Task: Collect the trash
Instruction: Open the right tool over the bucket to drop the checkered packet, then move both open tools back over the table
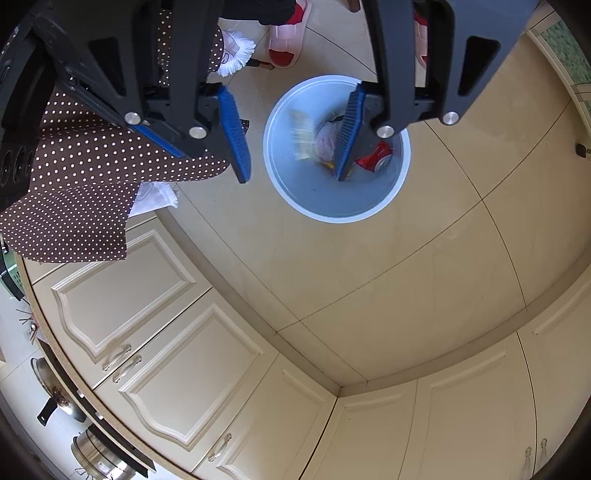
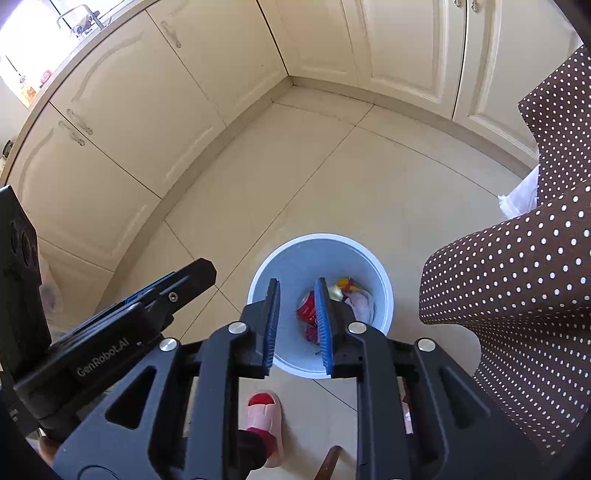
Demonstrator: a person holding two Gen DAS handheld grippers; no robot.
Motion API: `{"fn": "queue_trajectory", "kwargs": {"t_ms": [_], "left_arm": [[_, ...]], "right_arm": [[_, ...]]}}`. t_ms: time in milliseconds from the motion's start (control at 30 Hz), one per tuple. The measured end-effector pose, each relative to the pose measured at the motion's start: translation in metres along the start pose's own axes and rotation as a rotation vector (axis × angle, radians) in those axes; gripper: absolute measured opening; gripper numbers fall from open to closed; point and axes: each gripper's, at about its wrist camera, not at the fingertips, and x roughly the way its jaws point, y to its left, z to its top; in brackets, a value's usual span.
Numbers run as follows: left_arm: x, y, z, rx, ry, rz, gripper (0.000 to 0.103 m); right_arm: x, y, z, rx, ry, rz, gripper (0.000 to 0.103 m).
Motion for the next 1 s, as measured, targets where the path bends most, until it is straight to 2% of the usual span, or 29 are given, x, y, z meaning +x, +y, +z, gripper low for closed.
{"fn": "queue_trajectory", "kwargs": {"t_ms": [200, 333, 467, 567, 700, 733, 767, 800, 1000], "left_arm": [[-0.014, -0.009, 0.0, 0.01, -0.015, -0.027, 0.046], [-0.044, -0.033, -0.004, 0.061, -0.06, -0.047, 0.046], [-0.081, -0.065, -0.009, 0.118, -0.106, -0.071, 0.047], [-0.121, -0.1, -0.016, 0.172, -0.173, -0.094, 0.051], [-0.164, -0.149, -0.027, 0.252, -0.237, -0.128, 0.057], [-0.173, -0.164, -0.033, 0.279, -0.251, -0.138, 0.059], [-0.182, -0.18, -0.039, 0.308, -0.265, -0.143, 0.059], [-0.188, -0.195, -0.044, 0.331, -0.275, -0.142, 0.061], [-0.21, -0.306, -0.079, 0.533, -0.302, -0.173, 0.064]], "right_arm": [[-0.021, -0.003, 0.001, -0.006, -0.024, -0.021, 0.021], [-0.056, -0.005, 0.0, -0.023, -0.078, -0.038, 0.021], [-0.112, -0.009, -0.003, -0.041, -0.173, -0.061, 0.021], [-0.164, -0.017, -0.007, -0.046, -0.258, -0.08, 0.027], [-0.235, -0.031, -0.017, -0.061, -0.374, -0.123, 0.029], [-0.254, -0.038, -0.021, -0.063, -0.404, -0.138, 0.033], [-0.268, -0.043, -0.025, -0.062, -0.425, -0.149, 0.044], [-0.287, -0.05, -0.031, -0.057, -0.456, -0.17, 0.045], [-0.374, -0.112, -0.06, 0.006, -0.573, -0.256, 0.048]]}}
